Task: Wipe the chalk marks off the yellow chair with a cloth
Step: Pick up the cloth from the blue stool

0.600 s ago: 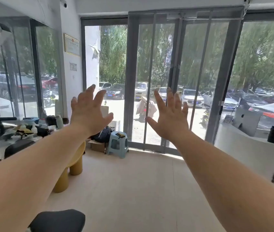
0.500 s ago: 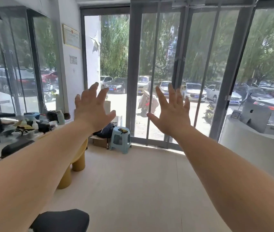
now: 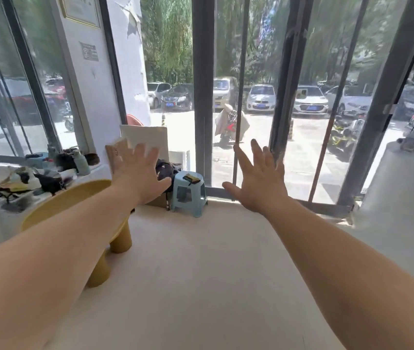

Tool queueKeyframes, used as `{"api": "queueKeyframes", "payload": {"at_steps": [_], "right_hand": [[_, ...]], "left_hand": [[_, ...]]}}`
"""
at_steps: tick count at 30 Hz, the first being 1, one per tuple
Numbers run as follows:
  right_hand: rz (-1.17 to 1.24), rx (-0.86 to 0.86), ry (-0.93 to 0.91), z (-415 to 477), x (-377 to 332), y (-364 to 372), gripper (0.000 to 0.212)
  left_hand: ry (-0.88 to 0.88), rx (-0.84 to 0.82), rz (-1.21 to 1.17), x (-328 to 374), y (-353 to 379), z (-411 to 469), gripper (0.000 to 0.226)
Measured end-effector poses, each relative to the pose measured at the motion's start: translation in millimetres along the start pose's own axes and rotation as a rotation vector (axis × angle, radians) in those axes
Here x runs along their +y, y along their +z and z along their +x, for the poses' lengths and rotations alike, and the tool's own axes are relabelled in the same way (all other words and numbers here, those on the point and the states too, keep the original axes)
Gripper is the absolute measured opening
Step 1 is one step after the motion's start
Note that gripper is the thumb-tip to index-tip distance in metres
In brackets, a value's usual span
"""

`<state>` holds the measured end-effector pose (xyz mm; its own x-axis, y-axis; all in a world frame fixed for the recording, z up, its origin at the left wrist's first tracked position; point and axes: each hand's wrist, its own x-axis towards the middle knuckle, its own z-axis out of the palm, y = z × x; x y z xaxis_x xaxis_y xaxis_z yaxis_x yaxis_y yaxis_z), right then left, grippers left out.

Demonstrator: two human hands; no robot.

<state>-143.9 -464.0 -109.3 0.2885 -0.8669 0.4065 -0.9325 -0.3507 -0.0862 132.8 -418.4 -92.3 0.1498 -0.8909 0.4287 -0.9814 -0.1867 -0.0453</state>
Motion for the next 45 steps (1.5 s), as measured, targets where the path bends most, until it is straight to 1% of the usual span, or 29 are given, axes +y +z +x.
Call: {"api": "queueKeyframes", "payload": {"at_steps": [4, 6, 9, 13, 18, 22, 28, 32, 37, 41, 45], "right_hand": [[0.025, -0.077, -0.005, 86, 40, 74, 0.090], [0.053, -0.143, -0.013, 125, 56, 105, 0.090], [0.029, -0.220, -0.070, 185, 74, 148, 0.089], [0.021, -0.286, -0.103, 264, 92, 208, 0.088], [-0.030, -0.332, -0.131, 369, 100, 288, 0.089], [-0.032, -0.360, -0.108, 461, 100, 352, 0.088], [-0.039, -0.481, -0.058, 584, 106, 438, 0.084], [0.069, -0.534, -0.011, 652, 119, 492, 0.083], [0.145, -0.595, 0.008, 764, 153, 580, 0.081], [0.138, -0.654, -0.058, 866, 179, 652, 0.081], [0.123, -0.739, -0.134, 955, 195, 706, 0.080]], "left_hand": [[-0.039, -0.049, -0.008, 25, 71, 71, 0.078], [-0.072, -0.098, -0.015, 36, 103, 107, 0.079], [-0.115, -0.168, -0.038, 43, 148, 160, 0.083], [-0.129, -0.196, -0.066, 40, 205, 231, 0.079], [-0.101, -0.252, -0.007, 23, 291, 328, 0.079], [-0.102, -0.302, -0.045, 3, 366, 418, 0.079], [-0.059, -0.419, -0.068, -26, 450, 549, 0.079], [-0.053, -0.468, -0.103, -31, 502, 629, 0.075], [-0.065, -0.517, -0.092, -21, 594, 736, 0.073], [-0.145, -0.578, -0.067, -9, 665, 814, 0.075], [-0.211, -0.658, -0.050, -5, 719, 881, 0.078]]}}
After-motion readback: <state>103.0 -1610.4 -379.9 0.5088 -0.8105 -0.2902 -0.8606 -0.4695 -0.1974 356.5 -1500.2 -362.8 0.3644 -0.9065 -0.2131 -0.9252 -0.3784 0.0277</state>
